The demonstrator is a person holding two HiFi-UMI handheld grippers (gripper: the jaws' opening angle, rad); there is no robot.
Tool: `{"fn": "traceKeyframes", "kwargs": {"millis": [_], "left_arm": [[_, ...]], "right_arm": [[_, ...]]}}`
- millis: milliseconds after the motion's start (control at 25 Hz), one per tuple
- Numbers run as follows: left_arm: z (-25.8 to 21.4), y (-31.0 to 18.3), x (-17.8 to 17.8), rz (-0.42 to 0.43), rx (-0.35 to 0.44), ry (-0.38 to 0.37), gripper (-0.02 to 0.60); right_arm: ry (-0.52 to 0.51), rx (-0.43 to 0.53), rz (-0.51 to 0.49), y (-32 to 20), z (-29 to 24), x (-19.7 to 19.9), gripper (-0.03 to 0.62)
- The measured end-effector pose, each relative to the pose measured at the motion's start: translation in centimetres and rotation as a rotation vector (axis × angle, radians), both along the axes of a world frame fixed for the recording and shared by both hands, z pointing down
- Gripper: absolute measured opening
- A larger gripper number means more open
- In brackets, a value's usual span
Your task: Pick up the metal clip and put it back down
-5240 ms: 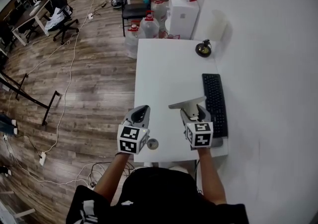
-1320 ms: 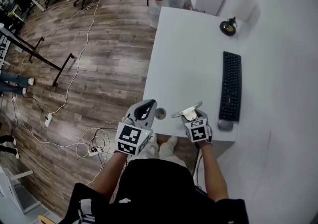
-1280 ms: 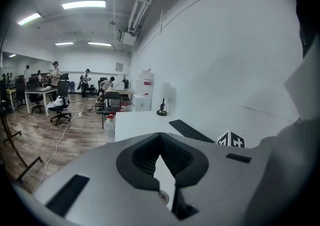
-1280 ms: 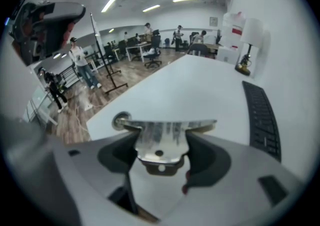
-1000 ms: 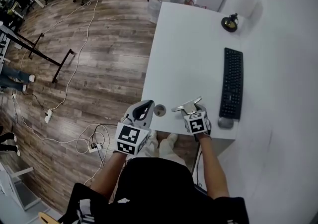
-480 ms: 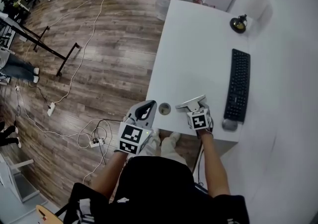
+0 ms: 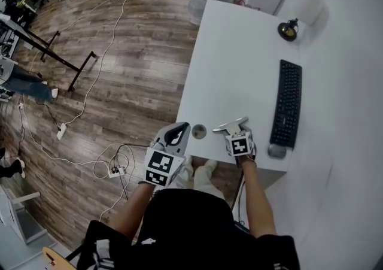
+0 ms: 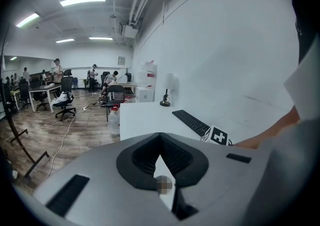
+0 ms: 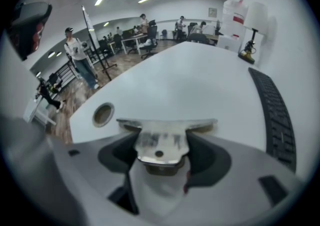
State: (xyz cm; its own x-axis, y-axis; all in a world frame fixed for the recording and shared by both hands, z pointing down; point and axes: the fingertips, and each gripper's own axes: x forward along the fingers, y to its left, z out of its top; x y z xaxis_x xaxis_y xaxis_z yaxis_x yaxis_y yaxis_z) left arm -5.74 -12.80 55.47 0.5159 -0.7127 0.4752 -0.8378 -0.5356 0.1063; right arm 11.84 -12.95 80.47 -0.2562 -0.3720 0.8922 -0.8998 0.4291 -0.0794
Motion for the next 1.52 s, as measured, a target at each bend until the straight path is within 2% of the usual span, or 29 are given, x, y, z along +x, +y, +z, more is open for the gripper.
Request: {"fn": "traceKeyframes", "kwargs": {"millis": [440, 720, 1040, 1520], "left_arm": [[0.0, 0.4, -0.1, 0.012, 0.001, -0.007, 0.021], [-0.8, 0.3, 0.9, 0.04, 0.021, -0.009, 0.021], [-2.5, -0.4, 1.6, 0.042, 0.062, 0.018, 0.021], [-6.2, -2.4, 2.2, 0.054, 0.161, 0.051, 0.021]], "right_arm": [[0.034, -0.002, -0.009, 0.6, 0.4, 0.3, 0.295], [0.0, 0.011, 0.006, 0.5, -1.3, 0.4, 0.295], [-0.022, 0.087, 0.034, -1.0, -5.3, 1.2, 0.293], [-0.095, 0.291, 0.083, -4.1, -15.8, 1.8, 0.291]]}}
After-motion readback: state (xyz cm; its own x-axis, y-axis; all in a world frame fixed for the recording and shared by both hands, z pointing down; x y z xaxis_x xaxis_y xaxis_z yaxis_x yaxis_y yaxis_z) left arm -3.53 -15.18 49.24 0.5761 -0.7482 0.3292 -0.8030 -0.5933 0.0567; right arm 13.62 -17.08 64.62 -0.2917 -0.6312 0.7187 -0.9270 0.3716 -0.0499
